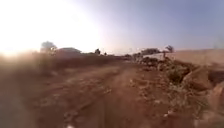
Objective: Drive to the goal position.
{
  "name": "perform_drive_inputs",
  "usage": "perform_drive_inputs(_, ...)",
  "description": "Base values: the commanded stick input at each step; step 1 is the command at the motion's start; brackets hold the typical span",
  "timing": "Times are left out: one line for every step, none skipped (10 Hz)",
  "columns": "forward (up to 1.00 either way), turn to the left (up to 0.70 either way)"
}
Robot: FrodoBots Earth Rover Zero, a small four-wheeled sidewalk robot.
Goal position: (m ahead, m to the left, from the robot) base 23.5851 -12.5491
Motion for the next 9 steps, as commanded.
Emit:
perform_drive_inputs(0.70,0.00)
perform_drive_inputs(0.70,0.00)
perform_drive_inputs(0.69,0.00)
perform_drive_inputs(0.69,0.00)
perform_drive_inputs(0.69,0.00)
perform_drive_inputs(0.69,0.00)
perform_drive_inputs(0.69,0.00)
perform_drive_inputs(0.69,0.00)
perform_drive_inputs(0.69,0.00)
